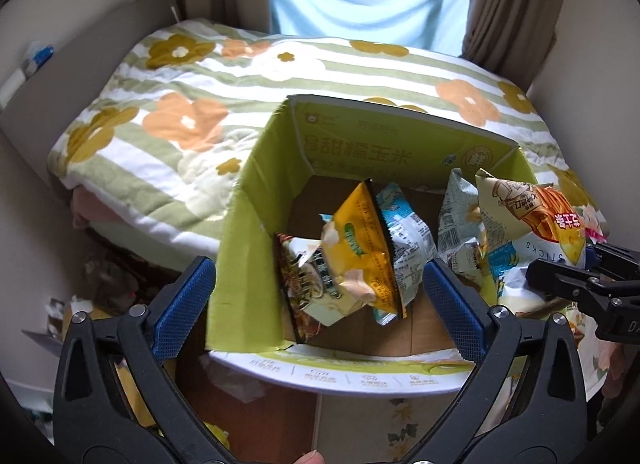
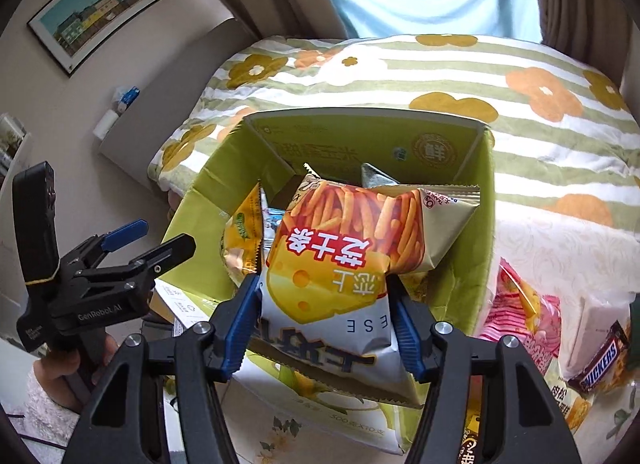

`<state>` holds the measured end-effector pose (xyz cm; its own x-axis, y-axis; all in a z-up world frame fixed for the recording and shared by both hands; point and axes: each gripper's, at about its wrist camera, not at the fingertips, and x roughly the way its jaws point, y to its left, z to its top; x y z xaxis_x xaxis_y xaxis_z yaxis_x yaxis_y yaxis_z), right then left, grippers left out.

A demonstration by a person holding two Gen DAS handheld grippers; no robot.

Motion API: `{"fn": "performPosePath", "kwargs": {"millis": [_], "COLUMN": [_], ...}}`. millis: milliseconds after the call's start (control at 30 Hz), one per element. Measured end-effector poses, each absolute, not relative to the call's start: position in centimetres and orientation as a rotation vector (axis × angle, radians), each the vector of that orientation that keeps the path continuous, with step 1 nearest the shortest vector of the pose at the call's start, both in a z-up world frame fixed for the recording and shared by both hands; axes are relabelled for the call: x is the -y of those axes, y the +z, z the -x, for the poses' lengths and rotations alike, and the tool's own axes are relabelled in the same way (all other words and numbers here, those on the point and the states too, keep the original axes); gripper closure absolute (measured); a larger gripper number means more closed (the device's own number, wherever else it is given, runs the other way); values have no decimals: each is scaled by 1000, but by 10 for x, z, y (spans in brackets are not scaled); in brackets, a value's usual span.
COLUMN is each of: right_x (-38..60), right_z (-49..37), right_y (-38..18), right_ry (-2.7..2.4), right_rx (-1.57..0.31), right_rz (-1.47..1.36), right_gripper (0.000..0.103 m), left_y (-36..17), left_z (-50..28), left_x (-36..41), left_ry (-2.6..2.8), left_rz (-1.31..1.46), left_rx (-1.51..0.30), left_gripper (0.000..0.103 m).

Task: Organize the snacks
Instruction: 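Carry both bags into the yellow box and open both tools, then move both tools back toward the remaining snacks beside the box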

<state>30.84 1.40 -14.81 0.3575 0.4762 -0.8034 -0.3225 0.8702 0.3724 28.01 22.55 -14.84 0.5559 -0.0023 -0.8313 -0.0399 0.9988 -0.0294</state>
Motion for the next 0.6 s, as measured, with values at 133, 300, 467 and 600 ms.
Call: {"fn": "performPosePath", "kwargs": {"millis": [133, 300, 467, 600], "right_x": [-26, -36, -33, -28], "right_z": [-314, -310, -299, -294], "right_y": [-150, -154, -155, -152], "right_ry": [559, 558, 550, 535], "right_rx": [-1089, -1056, -1019, -1018], "right_rz": [-138, -69, -25, -32], "right_gripper": [45, 0, 0, 0], "left_y": [-145, -145, -145, -144], "left_z": [-273, -267, -258, -252], "left_x": [-234, -235, -232, -228], "left_ry": [36, 55, 64, 59], "left_rz": [83, 98, 99, 104], "left_rx": [-971, -975, -979, -985], "left_gripper": [1, 1, 1, 1]}}
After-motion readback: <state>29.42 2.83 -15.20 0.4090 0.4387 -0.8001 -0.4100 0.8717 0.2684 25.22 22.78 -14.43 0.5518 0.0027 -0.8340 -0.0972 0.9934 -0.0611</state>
